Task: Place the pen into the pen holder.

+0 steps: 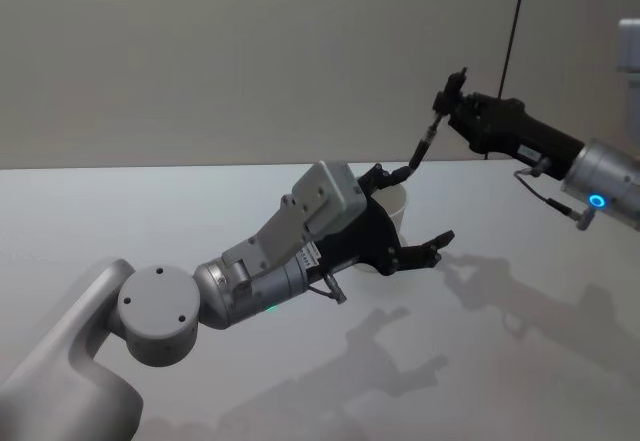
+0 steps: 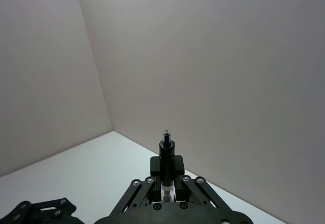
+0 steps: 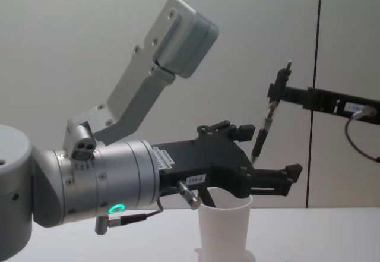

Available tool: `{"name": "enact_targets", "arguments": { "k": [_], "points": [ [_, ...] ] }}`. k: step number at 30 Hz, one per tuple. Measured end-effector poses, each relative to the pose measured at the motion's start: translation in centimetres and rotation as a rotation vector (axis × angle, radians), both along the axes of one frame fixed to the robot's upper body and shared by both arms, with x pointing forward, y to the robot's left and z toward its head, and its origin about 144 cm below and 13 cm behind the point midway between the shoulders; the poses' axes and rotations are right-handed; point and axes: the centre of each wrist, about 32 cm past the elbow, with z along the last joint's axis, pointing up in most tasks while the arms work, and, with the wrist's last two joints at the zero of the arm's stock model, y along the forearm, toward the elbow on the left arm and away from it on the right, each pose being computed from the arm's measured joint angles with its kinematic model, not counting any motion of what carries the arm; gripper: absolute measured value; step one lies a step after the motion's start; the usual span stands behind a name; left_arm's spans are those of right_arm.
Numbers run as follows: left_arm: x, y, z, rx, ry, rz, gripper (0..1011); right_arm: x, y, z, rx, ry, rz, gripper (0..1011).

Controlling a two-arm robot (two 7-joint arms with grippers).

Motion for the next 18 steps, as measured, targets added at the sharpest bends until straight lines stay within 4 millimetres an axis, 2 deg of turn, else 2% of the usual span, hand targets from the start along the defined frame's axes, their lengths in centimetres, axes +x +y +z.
{"name": "enact_targets", "arguments": {
  "k": [18],
  "points": [
    [0.0,0.0,0.0,0.000,0.000,0.000,1003,2.7,1.7,-1.2,-0.055,0.030,0.020,130]
  ]
}}
